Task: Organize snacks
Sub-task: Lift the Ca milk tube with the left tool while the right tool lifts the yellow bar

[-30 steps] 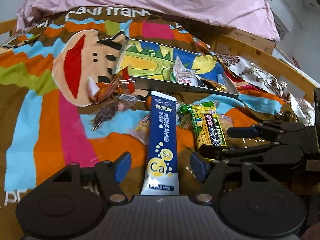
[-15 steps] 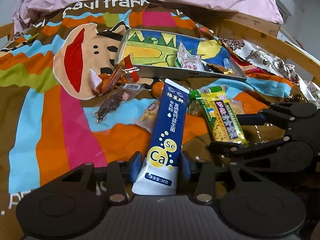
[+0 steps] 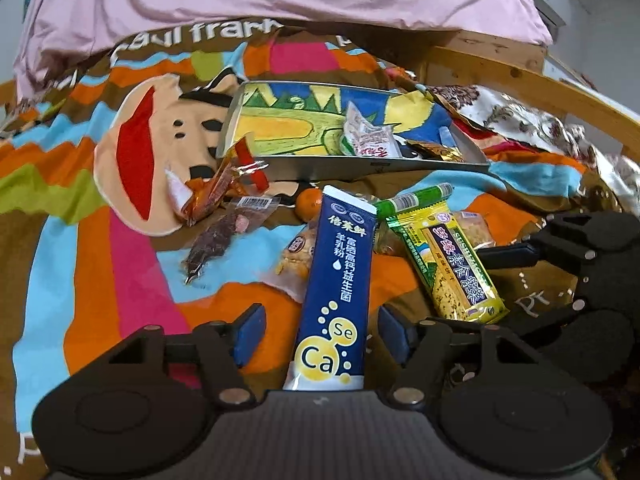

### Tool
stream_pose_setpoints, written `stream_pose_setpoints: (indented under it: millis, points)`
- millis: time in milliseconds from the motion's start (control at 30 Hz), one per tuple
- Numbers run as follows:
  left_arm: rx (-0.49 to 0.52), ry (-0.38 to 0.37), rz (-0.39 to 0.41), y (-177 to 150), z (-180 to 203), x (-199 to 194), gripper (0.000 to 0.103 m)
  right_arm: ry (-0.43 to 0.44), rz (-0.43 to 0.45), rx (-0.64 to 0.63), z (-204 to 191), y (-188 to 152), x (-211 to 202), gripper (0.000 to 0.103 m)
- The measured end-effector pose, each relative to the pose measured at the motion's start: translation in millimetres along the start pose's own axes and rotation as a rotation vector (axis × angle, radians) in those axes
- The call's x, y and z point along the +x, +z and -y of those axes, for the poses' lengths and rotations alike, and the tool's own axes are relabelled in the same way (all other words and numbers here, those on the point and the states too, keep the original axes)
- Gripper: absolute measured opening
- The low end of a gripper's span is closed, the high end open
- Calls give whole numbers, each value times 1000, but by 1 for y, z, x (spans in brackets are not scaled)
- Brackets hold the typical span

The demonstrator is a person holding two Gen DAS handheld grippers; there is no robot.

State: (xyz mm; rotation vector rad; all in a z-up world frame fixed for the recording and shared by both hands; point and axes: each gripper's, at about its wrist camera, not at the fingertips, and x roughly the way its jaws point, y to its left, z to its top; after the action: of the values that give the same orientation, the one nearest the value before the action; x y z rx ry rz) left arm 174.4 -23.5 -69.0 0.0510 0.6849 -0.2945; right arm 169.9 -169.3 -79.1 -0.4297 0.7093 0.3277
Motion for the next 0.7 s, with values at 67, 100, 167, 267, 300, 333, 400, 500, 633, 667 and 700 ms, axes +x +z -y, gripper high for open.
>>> stream_pose_setpoints:
  millis: [67,100,167,267,300,333,400,500,633,667,700]
  points:
    - [47,11,7,0,6,1,63,-6,3,15,0,-1,0,71]
    - [65,16,8,-1,8,1,58,-12,4,27,0,0,1,70]
    - [100,32,4,-2,14,3,48,-21,-1,45,-2,0,1,64]
    - [142,50,1,-6,20,4,40,-35,0,38,-6,0,-1,61]
    - [155,59,4,-7,22,4,39,-37,2,30,-7,0,-1,60]
    - [167,70,11,-8,24,3,39,-38,4,27,-8,0,-2,60]
    - [174,77,19,-8,26,1,38,-40,7,17,-9,0,-4,60]
    - [153,82,31,-10,24,-2,37,-66,21,-23,-13,0,-8,59]
    - [109,84,52,-10,19,-10,37,-117,54,-107,-23,-2,-16,56]
    - [103,86,60,-9,18,-13,37,-130,61,-130,-25,-4,-18,56]
    - [100,88,69,-9,17,-16,37,-142,66,-153,-27,-5,-19,56]
